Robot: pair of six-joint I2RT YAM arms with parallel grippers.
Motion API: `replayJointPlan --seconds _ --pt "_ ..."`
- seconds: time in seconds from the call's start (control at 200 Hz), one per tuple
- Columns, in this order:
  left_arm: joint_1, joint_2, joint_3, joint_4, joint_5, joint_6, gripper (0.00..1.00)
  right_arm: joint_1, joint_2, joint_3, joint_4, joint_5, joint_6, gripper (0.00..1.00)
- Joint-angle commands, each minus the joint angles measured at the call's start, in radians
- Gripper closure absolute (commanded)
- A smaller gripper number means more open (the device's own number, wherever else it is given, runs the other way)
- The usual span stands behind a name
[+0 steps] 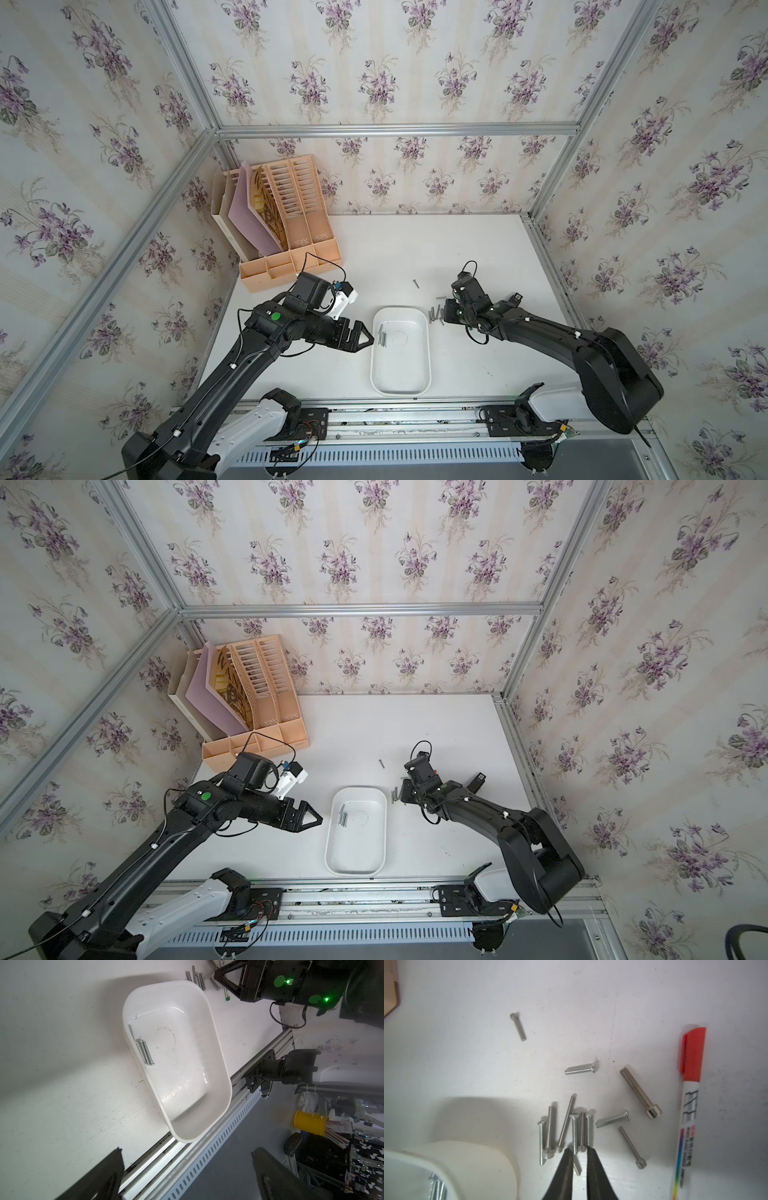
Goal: Take out the screws from the storage box
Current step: Place the screw at the center of the board.
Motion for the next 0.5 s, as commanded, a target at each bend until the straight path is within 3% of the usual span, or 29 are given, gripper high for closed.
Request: replayJointPlan --seconds 0.0,0.225,0.495 --pt "0.000 0.001 0.003 -0.002 -0.004 0.000 0.00 0.044 -0.108 -0.036 0.089 -0.012 -0.030 0.80" --pt "0.000 0.005 0.004 -0.004 -0.008 -0.001 0.01 0.269 -0.249 -0.067 0.172 0.066 -0.110 0.73" --pt "-0.004 -0.008 0.005 -0.004 0.001 0.002 0.01 0.479 -0.056 0.033 0.170 0.175 -0.154 0.77"
